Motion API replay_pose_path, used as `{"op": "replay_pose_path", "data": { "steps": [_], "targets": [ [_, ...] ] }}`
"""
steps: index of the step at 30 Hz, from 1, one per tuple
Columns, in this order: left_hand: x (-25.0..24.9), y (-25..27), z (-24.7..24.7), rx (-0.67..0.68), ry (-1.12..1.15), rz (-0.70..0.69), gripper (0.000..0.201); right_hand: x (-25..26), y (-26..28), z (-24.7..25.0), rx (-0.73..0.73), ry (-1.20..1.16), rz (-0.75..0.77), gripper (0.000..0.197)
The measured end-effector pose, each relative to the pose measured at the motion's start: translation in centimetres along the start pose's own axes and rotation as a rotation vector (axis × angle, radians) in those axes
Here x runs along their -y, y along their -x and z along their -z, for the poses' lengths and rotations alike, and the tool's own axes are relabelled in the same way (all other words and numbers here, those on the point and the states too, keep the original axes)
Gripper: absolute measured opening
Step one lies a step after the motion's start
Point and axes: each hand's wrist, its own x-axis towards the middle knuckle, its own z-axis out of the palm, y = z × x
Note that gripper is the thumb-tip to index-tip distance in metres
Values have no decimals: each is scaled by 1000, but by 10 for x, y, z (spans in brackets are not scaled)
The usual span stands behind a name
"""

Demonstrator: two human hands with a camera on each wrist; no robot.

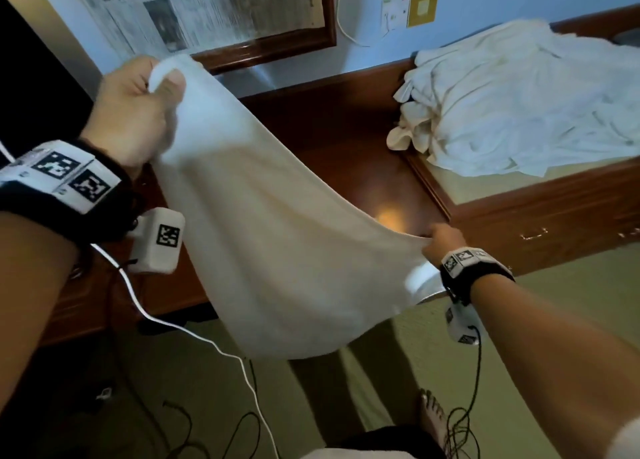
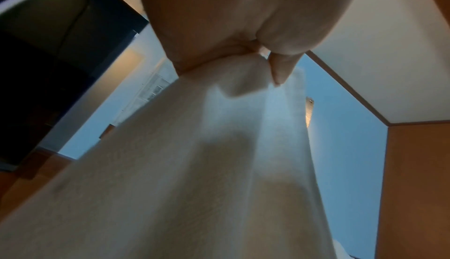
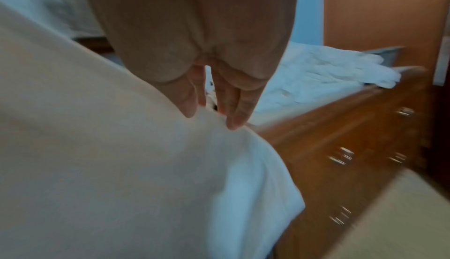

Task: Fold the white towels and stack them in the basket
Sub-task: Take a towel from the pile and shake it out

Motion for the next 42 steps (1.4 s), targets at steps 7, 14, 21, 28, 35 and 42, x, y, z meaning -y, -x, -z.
{"op": "replay_pose_path", "data": {
  "steps": [7, 14, 21, 28, 35, 42],
  "targets": [
    [-29, 16, -69, 227, -191, -183, 31, 164, 36, 87, 4, -779, 711, 47],
    [-53, -4, -82, 138, -95, -145, 23, 221, 38, 151, -115, -831, 959, 20],
    [-65, -32, -86, 3, 92, -80, 24, 254, 27, 199, -208, -858, 1055, 16],
    [-53, -21, -115, 41, 270, 5, 40, 254, 2, 247, -290, -901, 1105, 21],
    [-8, 21, -182, 178, 185, 170, 37, 214, -42, 282, -427, -831, 1016, 18],
    [-24, 11, -203, 93, 241, 182, 51, 157, -80, 305, -532, -666, 903, 15]
  ]
}}
